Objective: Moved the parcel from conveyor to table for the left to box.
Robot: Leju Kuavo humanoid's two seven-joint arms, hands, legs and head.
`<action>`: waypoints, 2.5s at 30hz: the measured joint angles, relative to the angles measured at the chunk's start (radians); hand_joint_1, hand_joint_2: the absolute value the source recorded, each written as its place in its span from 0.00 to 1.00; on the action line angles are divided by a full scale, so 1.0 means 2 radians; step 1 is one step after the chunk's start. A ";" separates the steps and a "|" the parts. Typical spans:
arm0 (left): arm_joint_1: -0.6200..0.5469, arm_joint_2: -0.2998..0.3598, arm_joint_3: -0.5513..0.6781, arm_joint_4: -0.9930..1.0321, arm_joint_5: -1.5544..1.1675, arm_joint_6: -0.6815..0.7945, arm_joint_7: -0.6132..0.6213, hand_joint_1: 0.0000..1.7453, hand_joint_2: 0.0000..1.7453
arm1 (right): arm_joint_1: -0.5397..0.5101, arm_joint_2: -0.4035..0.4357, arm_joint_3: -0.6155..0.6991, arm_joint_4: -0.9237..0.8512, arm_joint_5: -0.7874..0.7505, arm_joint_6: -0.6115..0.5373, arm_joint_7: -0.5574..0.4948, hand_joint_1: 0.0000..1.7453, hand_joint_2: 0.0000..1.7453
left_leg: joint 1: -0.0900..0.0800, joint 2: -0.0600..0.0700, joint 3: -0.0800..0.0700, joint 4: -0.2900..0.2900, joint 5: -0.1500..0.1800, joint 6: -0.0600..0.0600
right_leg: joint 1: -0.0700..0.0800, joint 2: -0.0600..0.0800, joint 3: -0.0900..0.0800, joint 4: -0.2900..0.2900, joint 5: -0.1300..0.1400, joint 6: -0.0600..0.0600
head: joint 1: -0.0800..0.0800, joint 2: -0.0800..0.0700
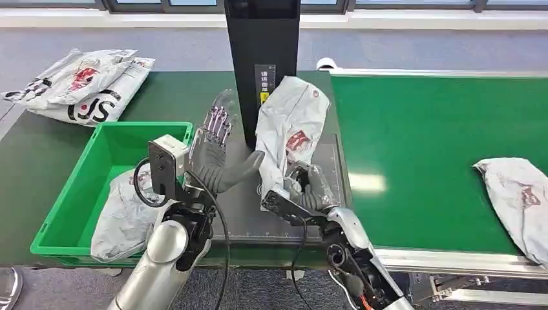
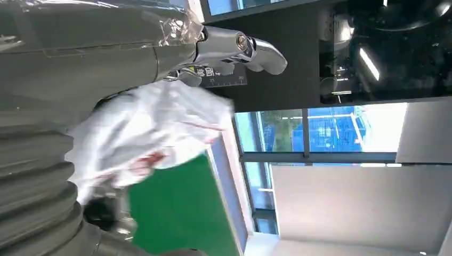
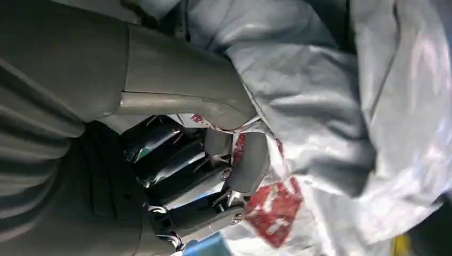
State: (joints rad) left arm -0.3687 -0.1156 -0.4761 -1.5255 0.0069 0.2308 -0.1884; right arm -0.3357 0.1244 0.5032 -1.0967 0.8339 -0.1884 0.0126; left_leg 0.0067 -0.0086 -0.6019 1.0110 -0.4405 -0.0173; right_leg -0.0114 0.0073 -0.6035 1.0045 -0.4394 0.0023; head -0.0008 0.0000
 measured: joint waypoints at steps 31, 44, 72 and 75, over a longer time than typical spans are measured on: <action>0.019 0.022 0.000 -0.020 -0.010 0.025 0.003 0.00 1.00 | 0.000 -0.012 0.033 -0.045 -0.030 -0.096 0.017 0.00 1.00 | 0.000 0.000 0.000 0.000 0.000 0.000 | 0.000 0.000 0.000 0.000 0.000 0.000 | 0.000 0.000; 0.025 0.026 0.000 -0.026 -0.020 0.032 0.003 0.00 1.00 | 0.017 -0.019 0.002 -0.101 -0.042 -0.130 -0.001 0.00 1.00 | 0.000 0.000 0.000 0.000 0.000 0.000 | 0.000 0.000 0.000 0.000 0.000 0.000 | 0.000 0.000; -0.073 -0.024 -0.051 0.279 -0.276 0.002 0.070 0.00 1.00 | 0.113 0.007 -0.220 -0.308 -0.083 -0.256 -0.176 0.00 1.00 | -0.001 0.001 0.000 0.000 -0.001 0.001 | -0.002 0.001 -0.001 0.000 0.001 0.001 | 0.000 0.000; -0.083 -0.029 -0.058 0.302 -0.277 -0.004 0.069 0.00 1.00 | 0.114 0.009 -0.222 -0.308 -0.086 -0.256 -0.182 0.00 1.00 | -0.001 0.001 0.000 0.000 -0.001 0.001 | -0.002 0.001 -0.001 0.000 0.000 0.001 | 0.000 0.000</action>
State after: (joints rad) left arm -0.5346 -0.1743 -0.5928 -0.9220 -0.5474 0.2228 -0.0511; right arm -0.1083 0.1423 0.0595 -1.7121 0.6611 -0.7012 -0.3517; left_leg 0.0054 -0.0068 -0.6021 1.0116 -0.4416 -0.0150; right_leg -0.0147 0.0094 -0.6049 1.0039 -0.4385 0.0045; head -0.0008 0.0000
